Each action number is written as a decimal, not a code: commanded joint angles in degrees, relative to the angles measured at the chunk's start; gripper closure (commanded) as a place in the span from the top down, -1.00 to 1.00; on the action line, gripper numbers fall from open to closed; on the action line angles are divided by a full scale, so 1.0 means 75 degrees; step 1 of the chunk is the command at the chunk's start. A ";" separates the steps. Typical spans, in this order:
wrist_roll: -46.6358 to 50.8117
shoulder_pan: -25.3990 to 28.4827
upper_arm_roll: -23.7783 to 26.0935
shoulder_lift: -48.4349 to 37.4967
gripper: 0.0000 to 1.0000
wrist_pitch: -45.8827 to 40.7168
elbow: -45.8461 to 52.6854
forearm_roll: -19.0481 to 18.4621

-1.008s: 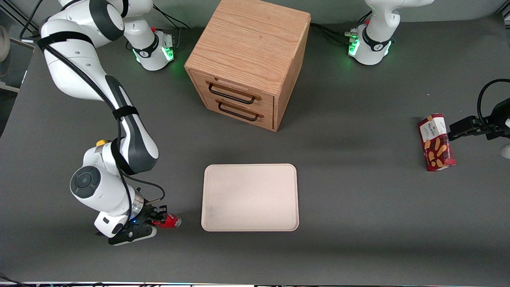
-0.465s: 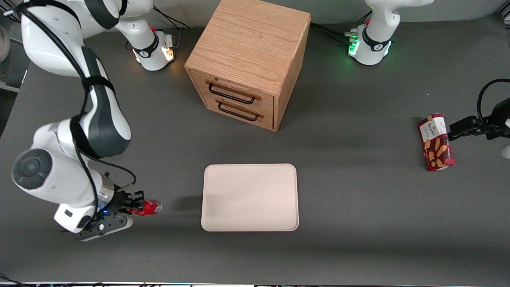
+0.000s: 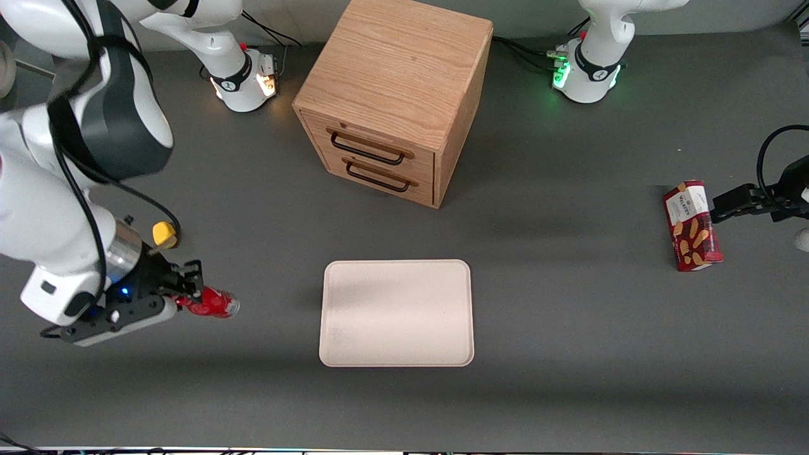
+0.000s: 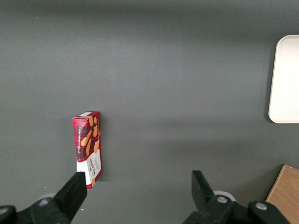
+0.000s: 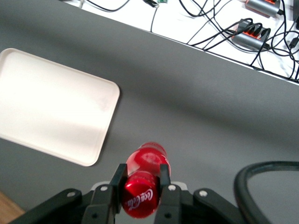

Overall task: Place coke bottle on tray
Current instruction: 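Lift the bottle with the right gripper and carry it toward the tray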

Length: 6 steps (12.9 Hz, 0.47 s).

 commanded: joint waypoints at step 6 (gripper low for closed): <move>0.2632 0.0154 0.2131 0.0294 -1.00 0.1022 0.0055 -0.1363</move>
